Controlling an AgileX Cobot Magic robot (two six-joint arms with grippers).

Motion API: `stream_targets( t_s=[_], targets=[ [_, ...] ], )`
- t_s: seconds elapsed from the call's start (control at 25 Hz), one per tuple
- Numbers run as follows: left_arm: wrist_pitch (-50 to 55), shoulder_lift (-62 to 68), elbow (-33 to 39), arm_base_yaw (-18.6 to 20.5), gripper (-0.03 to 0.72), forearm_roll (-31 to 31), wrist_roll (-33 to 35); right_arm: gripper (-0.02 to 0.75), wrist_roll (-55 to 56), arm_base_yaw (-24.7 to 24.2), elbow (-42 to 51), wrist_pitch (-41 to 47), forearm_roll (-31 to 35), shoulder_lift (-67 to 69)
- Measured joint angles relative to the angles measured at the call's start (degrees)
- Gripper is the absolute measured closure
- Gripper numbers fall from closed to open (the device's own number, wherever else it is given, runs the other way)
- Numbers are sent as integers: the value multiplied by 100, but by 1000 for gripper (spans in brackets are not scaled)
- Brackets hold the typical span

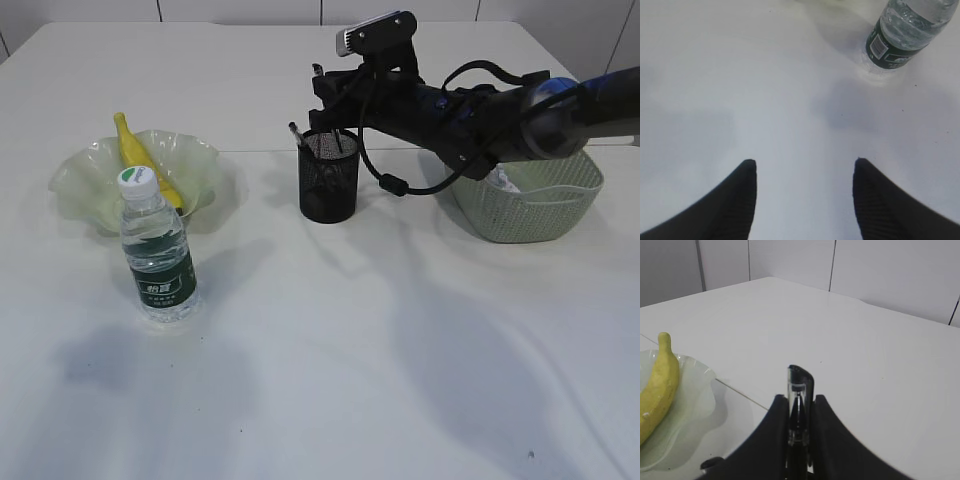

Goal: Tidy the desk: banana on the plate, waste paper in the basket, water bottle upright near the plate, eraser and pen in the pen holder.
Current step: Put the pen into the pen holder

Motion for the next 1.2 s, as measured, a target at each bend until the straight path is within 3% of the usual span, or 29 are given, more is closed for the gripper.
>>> stream_targets(
  t_s=[0.52,0.8,1.2],
  targets=[
    [61,0,0,0,263,0,0,608,0,0,0,2,-31,0],
    [70,0,0,0,263,0,0,505,0,0,0,2,-31,0],
    [74,0,0,0,263,0,0,493,95,0,0,459,-31,-59]
  ],
)
